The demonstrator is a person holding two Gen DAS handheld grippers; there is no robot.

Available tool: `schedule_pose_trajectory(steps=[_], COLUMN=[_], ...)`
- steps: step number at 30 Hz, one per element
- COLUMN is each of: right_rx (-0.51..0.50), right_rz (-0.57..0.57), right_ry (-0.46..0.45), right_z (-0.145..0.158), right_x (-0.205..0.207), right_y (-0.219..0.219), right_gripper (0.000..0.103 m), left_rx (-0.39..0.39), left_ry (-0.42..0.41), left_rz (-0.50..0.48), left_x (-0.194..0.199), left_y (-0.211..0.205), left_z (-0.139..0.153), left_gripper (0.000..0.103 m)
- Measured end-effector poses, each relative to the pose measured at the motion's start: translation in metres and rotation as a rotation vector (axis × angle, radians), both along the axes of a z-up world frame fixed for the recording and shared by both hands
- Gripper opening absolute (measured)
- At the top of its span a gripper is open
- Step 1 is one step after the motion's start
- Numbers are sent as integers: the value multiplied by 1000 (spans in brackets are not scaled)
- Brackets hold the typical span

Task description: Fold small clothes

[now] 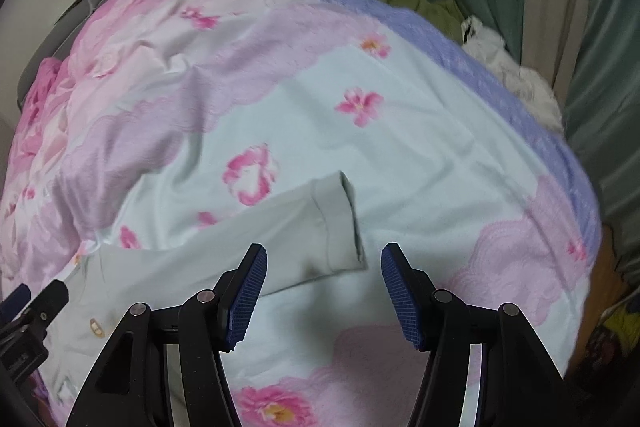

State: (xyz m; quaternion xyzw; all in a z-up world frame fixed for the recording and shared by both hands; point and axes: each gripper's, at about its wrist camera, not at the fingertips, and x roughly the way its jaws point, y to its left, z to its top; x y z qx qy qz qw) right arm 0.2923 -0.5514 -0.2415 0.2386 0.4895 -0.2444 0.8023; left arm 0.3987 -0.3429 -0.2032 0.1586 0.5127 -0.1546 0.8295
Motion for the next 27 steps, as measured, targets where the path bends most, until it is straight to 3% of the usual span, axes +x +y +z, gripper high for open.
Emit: schedule_pose_trajectory(steps=[10,16,17,20,21,23,27], right_rx=[150,224,223,184,186,178,95], right_rz=[-26,-58,-60,-29,-10,3,48], right_ry=[51,10,5,9,10,13,-21], right_z=[-68,-82,-82,-78,-77,-69,-26], right_x=[6,11,12,19,21,23,21], right_y=[-22,-33,-33,-31,-30,-27,-11], right_gripper=[60,58,52,19,14,13,12], left_rx=[72,82,81,74,70,60,38], left_ry=[10,10,10,15,16,17,5], left_rz=[-55,-57,-58,-52,-47,-37,-3], left_x=[0,2,3,5,6,8,10], left_y=[-35,-39,-39,-36,-33,-24,8], left_z=[-26,-29,-29,-28,-26,-21,-4], left_gripper=[103,103,103,103,103,103,103])
